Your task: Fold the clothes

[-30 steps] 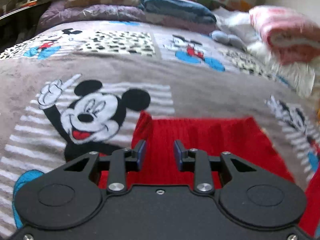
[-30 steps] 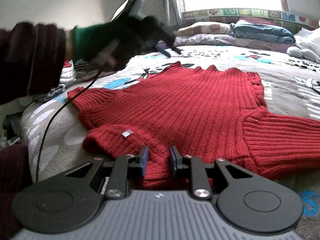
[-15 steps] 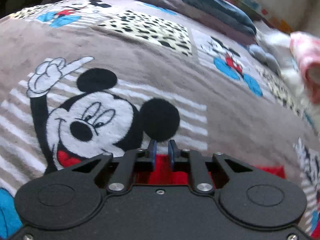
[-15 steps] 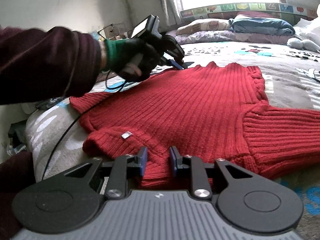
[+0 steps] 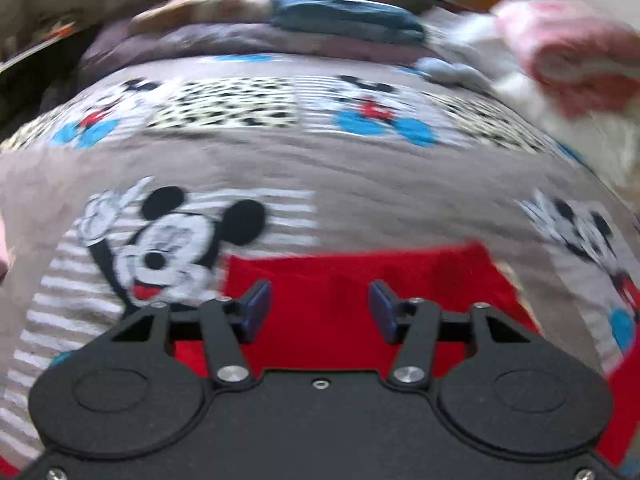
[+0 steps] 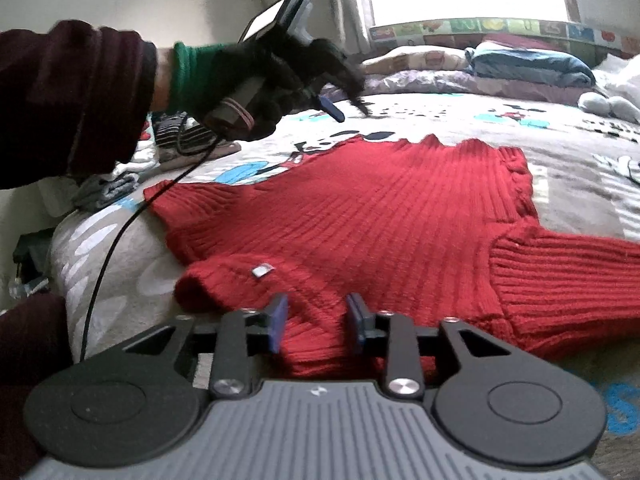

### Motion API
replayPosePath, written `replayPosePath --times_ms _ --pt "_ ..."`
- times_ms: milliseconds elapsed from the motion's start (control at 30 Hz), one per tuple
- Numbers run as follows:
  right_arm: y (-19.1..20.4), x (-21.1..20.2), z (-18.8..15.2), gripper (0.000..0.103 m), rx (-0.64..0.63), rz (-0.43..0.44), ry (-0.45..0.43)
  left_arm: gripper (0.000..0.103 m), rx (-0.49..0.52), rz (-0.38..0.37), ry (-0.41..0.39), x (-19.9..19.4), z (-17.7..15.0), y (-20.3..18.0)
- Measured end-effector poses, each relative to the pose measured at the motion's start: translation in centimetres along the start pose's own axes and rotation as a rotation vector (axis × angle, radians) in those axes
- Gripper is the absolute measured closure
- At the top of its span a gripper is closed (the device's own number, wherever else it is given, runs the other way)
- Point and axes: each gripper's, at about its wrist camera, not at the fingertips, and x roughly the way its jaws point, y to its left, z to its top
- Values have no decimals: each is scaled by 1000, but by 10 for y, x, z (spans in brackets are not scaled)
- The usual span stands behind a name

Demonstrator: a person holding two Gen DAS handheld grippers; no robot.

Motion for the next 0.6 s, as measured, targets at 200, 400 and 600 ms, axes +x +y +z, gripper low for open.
replayPosePath --times_ms 200,400,600 --pt "-10 -18 1 66 92 11 -25 45 149 -94 7 -29 -30 -69" --pt "-48 -62 -8 66 261 -48 -97 45 275 -195 -5 -48 -69 -138" --pt "-105 -118 -33 64 503 -213 -171 45 418 -241 0 -53 -116 -208"
